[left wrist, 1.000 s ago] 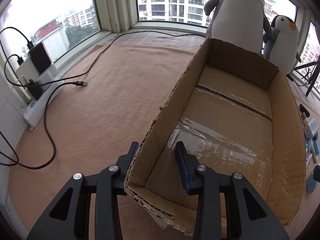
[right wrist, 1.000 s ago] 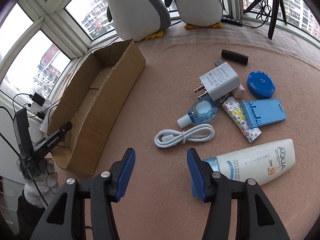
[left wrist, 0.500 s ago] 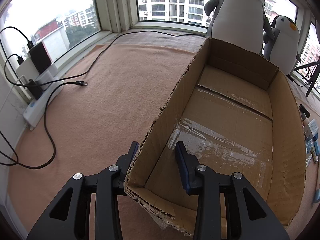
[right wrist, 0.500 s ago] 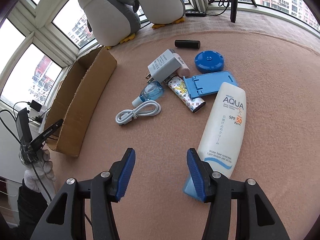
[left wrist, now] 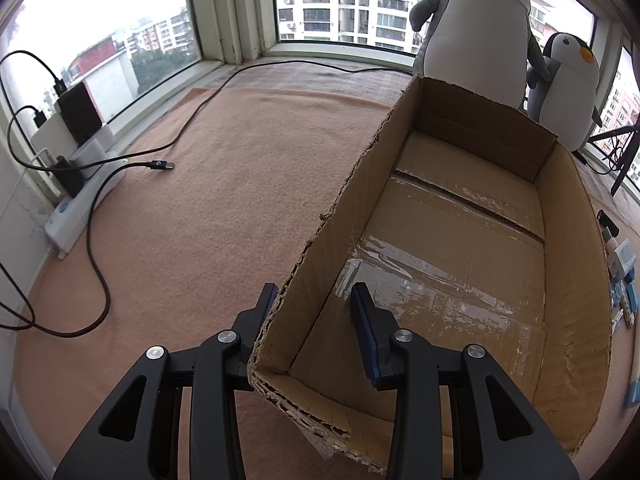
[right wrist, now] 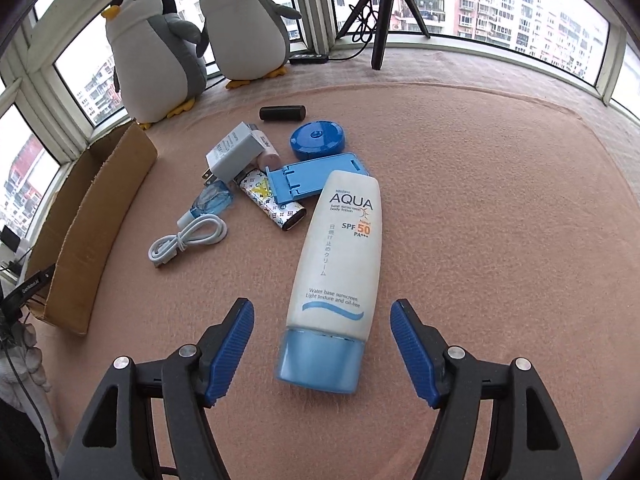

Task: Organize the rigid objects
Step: 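Close the right gripper around the AQUA sunscreen tube, then carry the sunscreen tube with the right gripper into the cardboard box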

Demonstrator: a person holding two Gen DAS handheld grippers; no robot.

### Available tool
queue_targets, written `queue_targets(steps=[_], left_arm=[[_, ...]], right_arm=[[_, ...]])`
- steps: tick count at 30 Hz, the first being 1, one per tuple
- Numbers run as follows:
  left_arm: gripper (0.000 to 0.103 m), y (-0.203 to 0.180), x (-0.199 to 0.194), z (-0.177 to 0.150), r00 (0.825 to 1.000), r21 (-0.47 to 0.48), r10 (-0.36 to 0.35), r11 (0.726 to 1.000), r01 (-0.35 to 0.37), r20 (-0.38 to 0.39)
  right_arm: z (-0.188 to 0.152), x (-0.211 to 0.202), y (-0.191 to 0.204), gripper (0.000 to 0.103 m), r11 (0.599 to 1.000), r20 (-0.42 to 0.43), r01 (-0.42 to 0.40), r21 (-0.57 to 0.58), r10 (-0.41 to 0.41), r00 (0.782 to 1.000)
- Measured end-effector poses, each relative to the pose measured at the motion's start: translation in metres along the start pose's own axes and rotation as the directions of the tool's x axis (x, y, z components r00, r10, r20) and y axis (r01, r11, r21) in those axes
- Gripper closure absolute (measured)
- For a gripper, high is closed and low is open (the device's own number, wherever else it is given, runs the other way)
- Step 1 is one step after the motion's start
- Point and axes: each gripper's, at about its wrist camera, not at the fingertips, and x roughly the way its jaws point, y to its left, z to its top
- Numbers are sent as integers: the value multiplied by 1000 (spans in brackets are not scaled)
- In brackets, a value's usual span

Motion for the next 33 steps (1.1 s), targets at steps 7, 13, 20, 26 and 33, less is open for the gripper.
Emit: queue_targets(steps=[7,13,20,26,33], left_arm=[[67,1,0,0,1000,-11,-5,1000,5,1],[67,1,0,-1,1000,-11,-5,1000,5,1],[67,1,0,-1,1000,-12,-5,1000,5,1],[67,1,0,-1,1000,-12,-6,1000,6,1],[67,1,0,-1,1000,-11,-5,1000,5,1]], right_arm=[[0,11,7,36,997,13,60,-41,-60,998],[-4,19,6,38,995,-11,78,-55,-78,997],[-3,17,2,56,993,-4,89,-78,-89,996],[-5,14,1,59,992,-7,65,-104,-67,998],[-5,4,-11,60,998,-28,-65,0,65,998]])
